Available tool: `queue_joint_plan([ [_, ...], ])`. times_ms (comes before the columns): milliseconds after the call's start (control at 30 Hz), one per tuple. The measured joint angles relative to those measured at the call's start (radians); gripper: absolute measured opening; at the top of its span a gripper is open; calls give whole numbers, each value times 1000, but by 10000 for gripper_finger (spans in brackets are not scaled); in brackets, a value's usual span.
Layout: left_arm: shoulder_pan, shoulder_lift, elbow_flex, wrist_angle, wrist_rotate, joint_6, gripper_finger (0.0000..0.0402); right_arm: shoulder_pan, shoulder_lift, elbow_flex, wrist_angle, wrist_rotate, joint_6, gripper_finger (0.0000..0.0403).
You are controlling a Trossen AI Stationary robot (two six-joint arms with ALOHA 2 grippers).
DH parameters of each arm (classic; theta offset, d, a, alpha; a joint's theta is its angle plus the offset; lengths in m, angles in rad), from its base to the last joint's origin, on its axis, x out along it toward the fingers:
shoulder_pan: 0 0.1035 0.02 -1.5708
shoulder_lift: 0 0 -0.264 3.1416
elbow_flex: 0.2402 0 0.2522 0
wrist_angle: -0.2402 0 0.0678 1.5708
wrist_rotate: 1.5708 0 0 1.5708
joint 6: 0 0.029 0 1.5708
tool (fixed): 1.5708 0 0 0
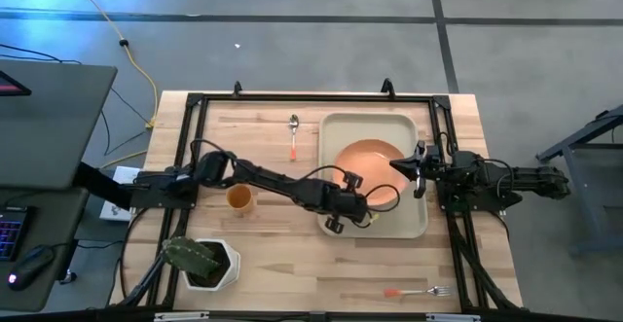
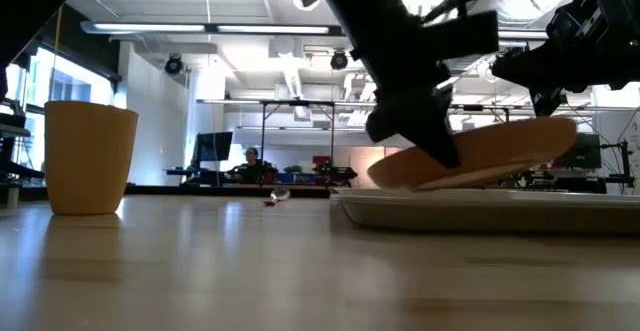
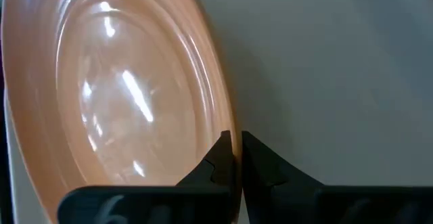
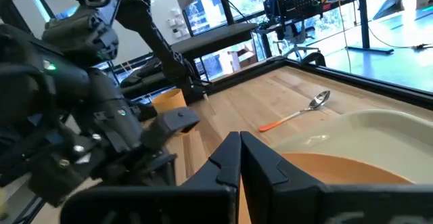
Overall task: Pick and place plate/cup/fork/spoon on tray
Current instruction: Put the orange plate on the beige serving tray
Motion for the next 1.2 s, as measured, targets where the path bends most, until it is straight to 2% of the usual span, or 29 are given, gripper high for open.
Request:
queue_joint_plan([
  [600, 56, 29, -1, 19, 20, 22, 22, 0, -1, 0, 0, 0, 0, 0],
  [1000, 61, 34, 0, 40, 75, -36, 25, 0, -1, 0, 0, 0, 0, 0],
  [1200, 65, 34, 0, 73, 87, -111, 54, 0, -1, 0, -1, 0, 0, 0],
])
